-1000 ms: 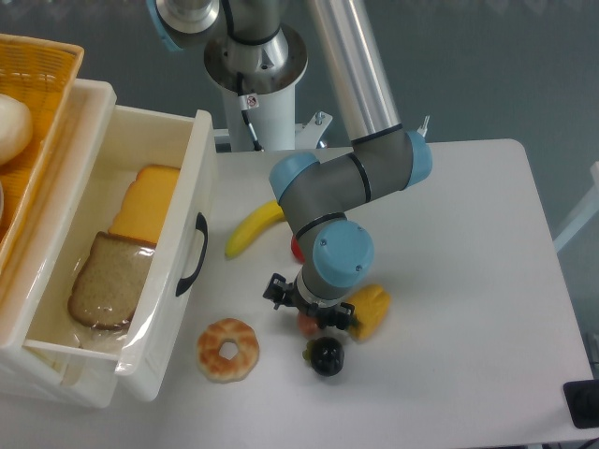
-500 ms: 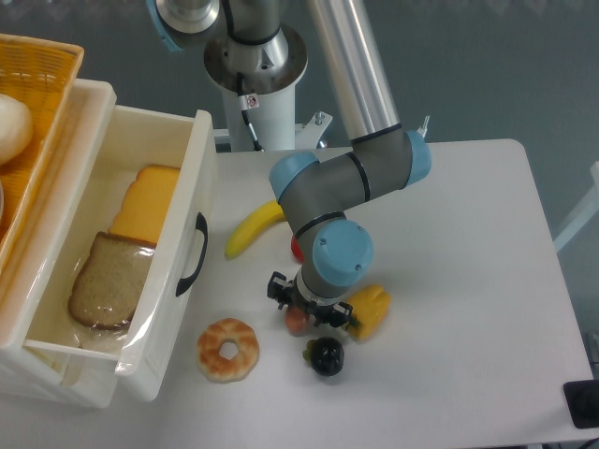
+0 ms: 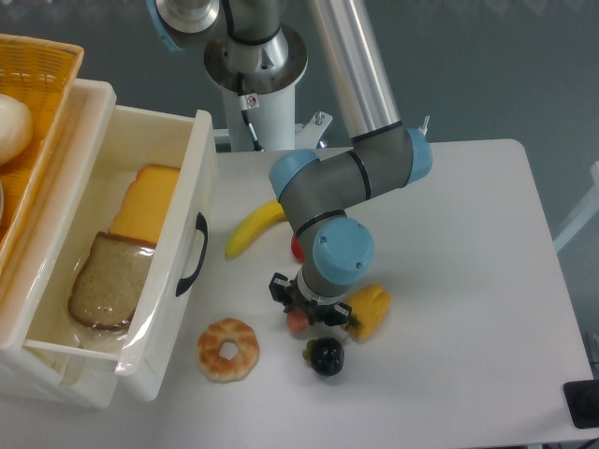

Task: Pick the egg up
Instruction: 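Lift the held brown egg up off the table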

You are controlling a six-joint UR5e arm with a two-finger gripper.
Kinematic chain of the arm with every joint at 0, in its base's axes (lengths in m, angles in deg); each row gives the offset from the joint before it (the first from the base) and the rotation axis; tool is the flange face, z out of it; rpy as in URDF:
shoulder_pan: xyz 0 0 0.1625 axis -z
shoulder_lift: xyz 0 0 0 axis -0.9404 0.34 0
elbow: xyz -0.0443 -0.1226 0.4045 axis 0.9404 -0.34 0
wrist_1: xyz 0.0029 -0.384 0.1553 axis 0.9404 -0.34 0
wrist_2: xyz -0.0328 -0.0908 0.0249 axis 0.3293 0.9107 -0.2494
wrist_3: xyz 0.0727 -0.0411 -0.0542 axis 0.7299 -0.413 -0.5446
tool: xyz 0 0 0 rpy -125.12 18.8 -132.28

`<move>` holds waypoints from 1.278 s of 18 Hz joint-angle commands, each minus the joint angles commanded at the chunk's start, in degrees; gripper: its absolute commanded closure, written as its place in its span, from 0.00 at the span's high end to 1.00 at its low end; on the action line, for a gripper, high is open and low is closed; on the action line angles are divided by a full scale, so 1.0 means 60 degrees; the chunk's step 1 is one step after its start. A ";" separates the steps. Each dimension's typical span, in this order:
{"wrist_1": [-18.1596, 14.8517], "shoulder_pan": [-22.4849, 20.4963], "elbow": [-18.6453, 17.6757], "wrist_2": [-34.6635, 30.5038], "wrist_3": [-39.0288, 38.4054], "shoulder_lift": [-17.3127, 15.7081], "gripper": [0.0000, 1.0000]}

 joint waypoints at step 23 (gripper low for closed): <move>-0.0220 0.0381 0.0133 -0.0410 0.5772 -0.1832 0.15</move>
